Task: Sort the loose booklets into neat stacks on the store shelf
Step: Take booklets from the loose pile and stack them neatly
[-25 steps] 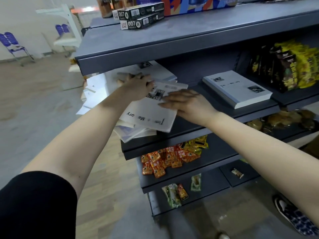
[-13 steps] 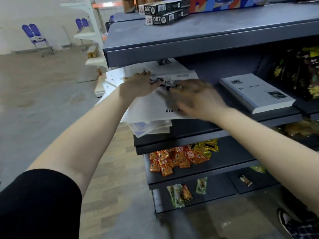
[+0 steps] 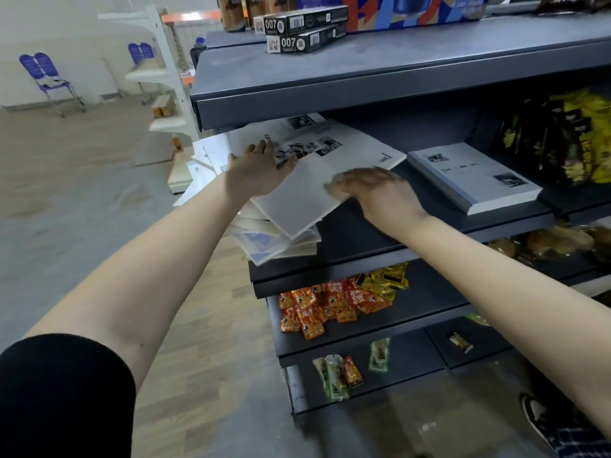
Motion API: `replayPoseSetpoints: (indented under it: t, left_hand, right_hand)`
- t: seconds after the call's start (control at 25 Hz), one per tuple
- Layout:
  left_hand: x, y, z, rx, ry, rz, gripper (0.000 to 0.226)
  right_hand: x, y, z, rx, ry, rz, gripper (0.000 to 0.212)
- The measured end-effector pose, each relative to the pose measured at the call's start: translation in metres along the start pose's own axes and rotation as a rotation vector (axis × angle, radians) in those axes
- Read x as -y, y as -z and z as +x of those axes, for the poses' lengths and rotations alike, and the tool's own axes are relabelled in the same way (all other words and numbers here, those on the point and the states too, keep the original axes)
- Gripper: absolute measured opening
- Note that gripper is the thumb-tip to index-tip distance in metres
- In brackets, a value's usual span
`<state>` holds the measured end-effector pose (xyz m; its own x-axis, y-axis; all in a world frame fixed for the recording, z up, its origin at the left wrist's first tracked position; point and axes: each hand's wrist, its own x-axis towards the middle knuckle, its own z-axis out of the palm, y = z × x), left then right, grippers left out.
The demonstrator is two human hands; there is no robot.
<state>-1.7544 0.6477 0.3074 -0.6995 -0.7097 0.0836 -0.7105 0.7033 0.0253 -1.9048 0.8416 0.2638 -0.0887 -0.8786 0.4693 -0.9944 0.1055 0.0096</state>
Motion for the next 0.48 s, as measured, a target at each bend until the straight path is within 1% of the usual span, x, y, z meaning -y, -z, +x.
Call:
replayPoseSetpoints:
  t: [0.08,0.12,0.16,0.24,0.28,0.32,0.36,0.48]
  left_hand:
    - [0.001,-0.001,0.002,-0.005,-0.006,-0.021,0.079]
    - [0.002,-0.001,0.002,-0.011,-0.015,-0.025,0.08]
    - [0.001,0.0,0.002,-0.021,-0.024,-0.021,0.079]
    - [0.0,0.003,0.001,-0.031,-0.033,-0.016,0.078]
    - [-0.001,0.004,-0.002,-0.033,-0.029,-0.02,0.078]
    - [-0.002,0.003,-0.003,-0.038,-0.019,-0.021,0.077]
    - [-0.004,0.002,-0.004,-0.043,-0.008,-0.021,0.076]
    - [-0.006,0.003,-0.002,-0.019,-0.002,-0.012,0.077]
  right_hand:
    - [0.001,0.004,0.003,0.049,-0.178,-0.012,0.051]
    - [0.01,0.004,0.003,0.068,-0.19,-0.039,0.052]
    - [0.022,0.002,0.002,0.063,-0.119,-0.078,0.054]
    - [0.051,-0.009,-0.004,-0.077,0.171,-0.092,0.056]
    - [0.059,-0.016,-0.006,-0.139,0.271,-0.063,0.056]
    - [0.062,-0.02,-0.006,-0.188,0.312,-0.035,0.057]
    - [0.062,-0.021,-0.005,-0.217,0.316,-0.004,0.056]
    - [0.039,-0.021,-0.004,-0.267,0.27,0.05,0.044]
